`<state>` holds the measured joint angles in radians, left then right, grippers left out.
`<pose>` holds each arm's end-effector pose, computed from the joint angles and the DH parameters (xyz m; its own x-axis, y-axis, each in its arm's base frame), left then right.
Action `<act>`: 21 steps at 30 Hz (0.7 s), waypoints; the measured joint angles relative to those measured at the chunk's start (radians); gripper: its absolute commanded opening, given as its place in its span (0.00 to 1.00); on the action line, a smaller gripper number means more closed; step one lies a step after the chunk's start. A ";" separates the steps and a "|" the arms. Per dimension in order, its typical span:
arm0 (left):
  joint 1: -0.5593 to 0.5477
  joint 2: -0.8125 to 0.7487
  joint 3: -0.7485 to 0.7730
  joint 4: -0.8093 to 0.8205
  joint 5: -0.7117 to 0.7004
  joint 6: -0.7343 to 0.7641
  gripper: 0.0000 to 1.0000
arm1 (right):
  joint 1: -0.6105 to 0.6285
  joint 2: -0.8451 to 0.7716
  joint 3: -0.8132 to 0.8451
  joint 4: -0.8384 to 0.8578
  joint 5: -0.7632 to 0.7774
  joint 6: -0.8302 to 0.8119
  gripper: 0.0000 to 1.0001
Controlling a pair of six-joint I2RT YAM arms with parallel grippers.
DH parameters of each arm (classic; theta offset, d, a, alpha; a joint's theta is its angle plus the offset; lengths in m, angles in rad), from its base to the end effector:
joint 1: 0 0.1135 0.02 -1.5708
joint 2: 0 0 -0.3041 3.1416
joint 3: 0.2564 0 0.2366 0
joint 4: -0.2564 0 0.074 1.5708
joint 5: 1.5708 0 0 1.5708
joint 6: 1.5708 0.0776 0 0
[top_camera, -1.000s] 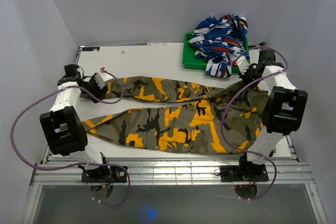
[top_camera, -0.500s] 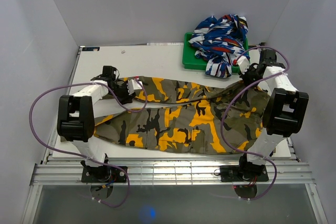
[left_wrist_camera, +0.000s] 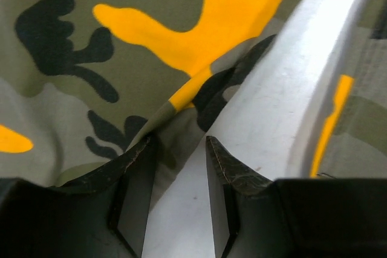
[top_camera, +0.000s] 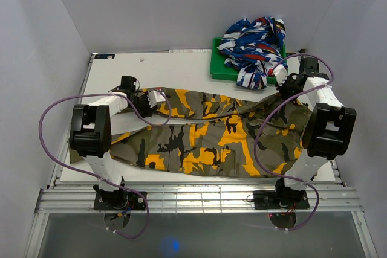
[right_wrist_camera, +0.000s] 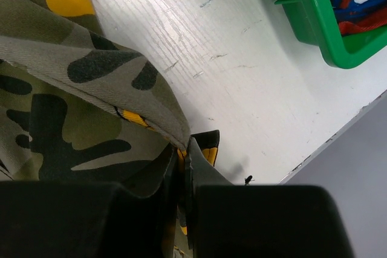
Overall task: Fold and stack the trousers
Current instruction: Flatten the trousers out
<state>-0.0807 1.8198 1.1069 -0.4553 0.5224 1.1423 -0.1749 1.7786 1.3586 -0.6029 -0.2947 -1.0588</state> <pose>0.3584 -0.0678 0.1740 -0.1402 0.8022 -0.5804 0.9441 0.2849 0.1656 0.3913 -0.0463 0.2460 -0.4271 -0.7716 -0.4713 -0.7242 0.6040 -0.3326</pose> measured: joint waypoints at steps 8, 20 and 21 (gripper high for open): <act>0.039 0.024 0.014 0.079 -0.040 0.002 0.54 | -0.014 -0.025 -0.029 0.000 -0.012 -0.017 0.08; 0.089 0.135 0.137 0.140 -0.089 -0.039 0.00 | -0.024 -0.048 -0.033 -0.002 -0.029 -0.022 0.08; 0.105 0.136 0.147 0.121 -0.089 -0.050 0.00 | -0.026 -0.054 -0.033 -0.005 -0.031 -0.022 0.08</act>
<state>0.0242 1.9560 1.2537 -0.3347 0.4332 1.0924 -0.2012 1.7245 1.3258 -0.6079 -0.3260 -1.0805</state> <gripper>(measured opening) 0.024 0.088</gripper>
